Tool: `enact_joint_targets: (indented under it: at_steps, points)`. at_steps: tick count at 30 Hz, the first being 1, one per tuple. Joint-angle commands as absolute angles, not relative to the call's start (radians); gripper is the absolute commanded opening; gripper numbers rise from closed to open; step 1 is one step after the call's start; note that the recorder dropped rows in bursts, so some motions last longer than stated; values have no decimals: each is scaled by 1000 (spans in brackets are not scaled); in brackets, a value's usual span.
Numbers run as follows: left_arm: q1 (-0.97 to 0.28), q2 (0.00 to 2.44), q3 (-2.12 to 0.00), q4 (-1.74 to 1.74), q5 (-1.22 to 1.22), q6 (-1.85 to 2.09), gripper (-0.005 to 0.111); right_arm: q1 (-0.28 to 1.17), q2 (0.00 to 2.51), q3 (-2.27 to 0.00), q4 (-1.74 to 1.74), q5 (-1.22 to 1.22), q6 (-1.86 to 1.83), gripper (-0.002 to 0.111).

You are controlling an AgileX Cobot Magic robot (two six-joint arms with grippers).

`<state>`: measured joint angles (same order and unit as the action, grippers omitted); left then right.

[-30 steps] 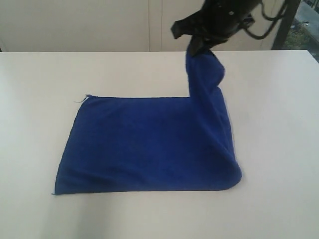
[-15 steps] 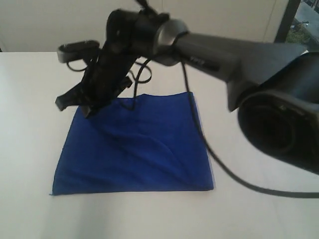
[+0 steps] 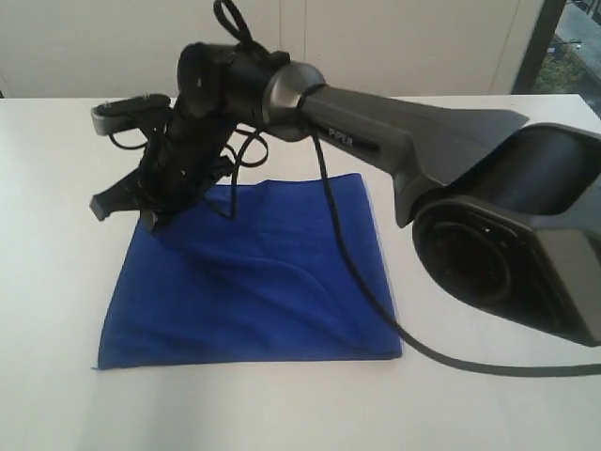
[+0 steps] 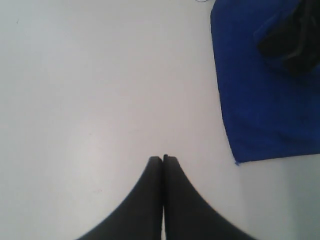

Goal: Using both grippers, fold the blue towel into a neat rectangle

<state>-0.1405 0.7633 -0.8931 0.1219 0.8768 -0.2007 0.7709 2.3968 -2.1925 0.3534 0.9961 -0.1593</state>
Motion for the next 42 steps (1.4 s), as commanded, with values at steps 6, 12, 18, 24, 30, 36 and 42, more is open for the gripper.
enact_joint_targets:
  at_steps: [6,12,18,24,30,36,42]
  points:
    - [-142,756,-884,117,884,-206,0,814,2470,-2224,369,882,-151,0]
    - [-142,756,-884,117,884,-206,0,821,2540,-2224,408,813,-151,0]
    - [-142,756,-884,117,884,-206,0,821,2502,-2224,408,804,-153,28]
    - [-142,756,-884,117,884,-206,0,803,2424,-2224,367,869,-153,53]
    - [-142,756,-884,117,884,-206,0,715,2370,-2224,324,1000,-153,47]
    - [-142,756,-884,117,884,-206,0,597,2375,-2222,195,1099,-179,13]
    - [-142,756,-884,117,884,-206,0,512,2393,-2220,71,1109,-179,0]
